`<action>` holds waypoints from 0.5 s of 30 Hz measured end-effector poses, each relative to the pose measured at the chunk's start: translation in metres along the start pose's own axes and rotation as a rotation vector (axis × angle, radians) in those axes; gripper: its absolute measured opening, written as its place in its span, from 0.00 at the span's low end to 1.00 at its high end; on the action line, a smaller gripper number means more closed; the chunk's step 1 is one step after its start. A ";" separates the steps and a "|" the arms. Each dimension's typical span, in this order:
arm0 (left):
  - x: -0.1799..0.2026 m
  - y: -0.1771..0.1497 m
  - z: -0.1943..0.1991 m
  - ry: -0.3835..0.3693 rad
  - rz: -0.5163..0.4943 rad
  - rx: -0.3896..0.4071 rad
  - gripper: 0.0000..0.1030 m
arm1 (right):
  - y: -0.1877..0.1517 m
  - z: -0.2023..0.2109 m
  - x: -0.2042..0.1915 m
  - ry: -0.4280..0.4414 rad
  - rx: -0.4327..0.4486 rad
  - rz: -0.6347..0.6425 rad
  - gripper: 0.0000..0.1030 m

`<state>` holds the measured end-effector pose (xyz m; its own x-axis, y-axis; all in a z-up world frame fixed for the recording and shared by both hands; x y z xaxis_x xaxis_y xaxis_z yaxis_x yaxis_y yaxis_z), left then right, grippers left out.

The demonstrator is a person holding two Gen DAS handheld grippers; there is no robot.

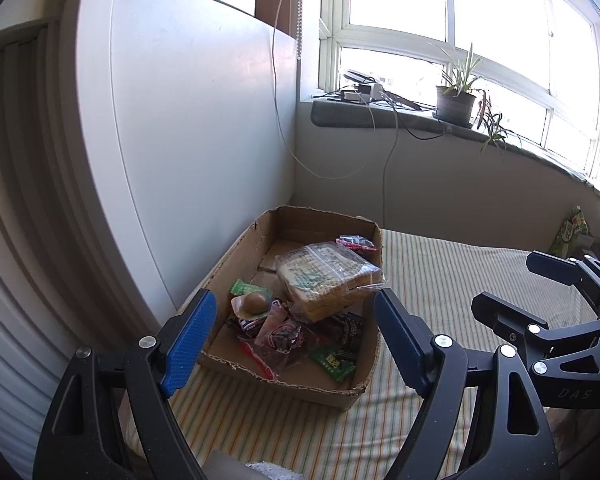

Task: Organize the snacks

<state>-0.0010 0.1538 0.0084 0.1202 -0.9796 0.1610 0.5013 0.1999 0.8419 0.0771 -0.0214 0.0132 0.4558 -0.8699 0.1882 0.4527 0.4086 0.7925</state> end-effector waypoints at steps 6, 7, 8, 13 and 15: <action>0.002 0.000 0.000 -0.001 -0.003 0.000 0.79 | 0.000 0.000 0.001 -0.001 -0.003 0.000 0.95; 0.002 0.000 0.000 -0.001 -0.002 0.000 0.79 | 0.000 0.000 0.001 -0.001 -0.002 0.000 0.95; 0.003 0.000 0.000 -0.001 -0.001 0.001 0.79 | 0.000 0.000 0.001 -0.001 -0.001 0.000 0.95; 0.004 0.000 0.001 0.002 0.000 0.001 0.79 | -0.001 -0.001 0.002 -0.002 -0.004 -0.001 0.95; 0.003 0.000 0.000 0.002 0.002 -0.001 0.79 | -0.001 -0.002 0.003 -0.001 -0.005 -0.003 0.95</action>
<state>-0.0004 0.1504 0.0091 0.1225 -0.9792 0.1615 0.5017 0.2015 0.8413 0.0792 -0.0243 0.0118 0.4536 -0.8716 0.1860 0.4581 0.4070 0.7902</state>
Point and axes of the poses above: each gripper's, at about its wrist camera, not at the fingertips, and z roughly against the way its jaws point, x to its right, y to its top, the point moved 1 cm from there along -z, roughly the way its jaws point, and after that the axes turned 12 degrees about -y, right-handed, at the moved point
